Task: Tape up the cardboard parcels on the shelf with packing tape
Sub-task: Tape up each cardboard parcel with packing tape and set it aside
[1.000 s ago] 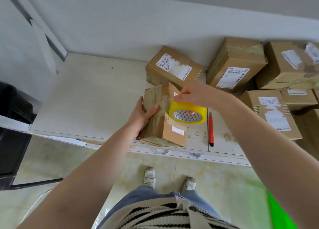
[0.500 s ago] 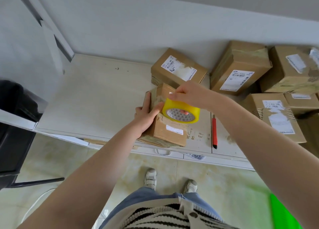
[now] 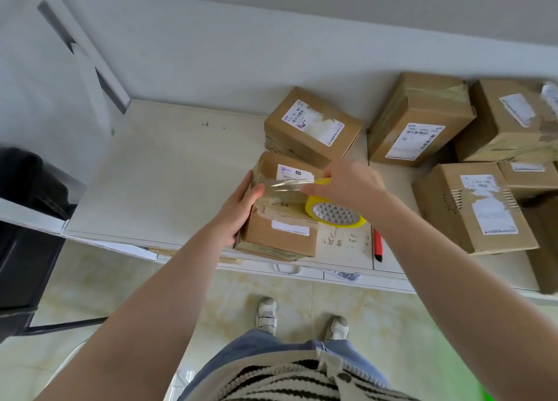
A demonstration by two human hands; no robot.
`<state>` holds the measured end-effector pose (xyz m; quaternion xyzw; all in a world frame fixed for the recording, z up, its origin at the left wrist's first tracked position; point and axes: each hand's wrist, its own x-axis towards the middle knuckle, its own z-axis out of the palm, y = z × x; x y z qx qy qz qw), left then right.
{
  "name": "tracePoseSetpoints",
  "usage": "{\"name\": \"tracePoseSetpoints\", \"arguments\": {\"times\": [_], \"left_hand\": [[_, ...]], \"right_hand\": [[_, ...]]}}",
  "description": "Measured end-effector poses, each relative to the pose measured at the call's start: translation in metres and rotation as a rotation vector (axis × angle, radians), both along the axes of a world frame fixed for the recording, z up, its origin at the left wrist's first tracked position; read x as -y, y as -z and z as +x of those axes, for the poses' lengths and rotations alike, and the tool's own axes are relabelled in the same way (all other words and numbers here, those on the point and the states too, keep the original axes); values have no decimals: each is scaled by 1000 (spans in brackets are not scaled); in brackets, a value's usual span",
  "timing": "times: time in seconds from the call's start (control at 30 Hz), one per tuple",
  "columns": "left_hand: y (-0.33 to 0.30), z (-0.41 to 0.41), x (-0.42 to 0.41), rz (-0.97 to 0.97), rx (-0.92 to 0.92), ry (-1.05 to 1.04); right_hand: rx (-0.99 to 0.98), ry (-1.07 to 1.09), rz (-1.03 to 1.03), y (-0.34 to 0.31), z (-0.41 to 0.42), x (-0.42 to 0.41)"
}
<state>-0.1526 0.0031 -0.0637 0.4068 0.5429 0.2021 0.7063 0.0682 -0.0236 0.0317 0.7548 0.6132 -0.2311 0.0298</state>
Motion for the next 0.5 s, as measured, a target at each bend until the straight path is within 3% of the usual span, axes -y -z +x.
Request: {"name": "tracePoseSetpoints", "arguments": {"times": [0.17,0.3,0.4,0.5], "left_hand": [[-4,5,-5,8,-129,20],[-7,12,2,180,-333,86],[-1,4,3,213,-346,36],[1,3,4,200,-346,17]], "right_hand": [[95,-31,12,-1,-19,-8],[69,-47,-3,2,-25,-14],[-85,-62,-5,1,-21,-16],[-15,-95,9,1,-12,-15]]}}
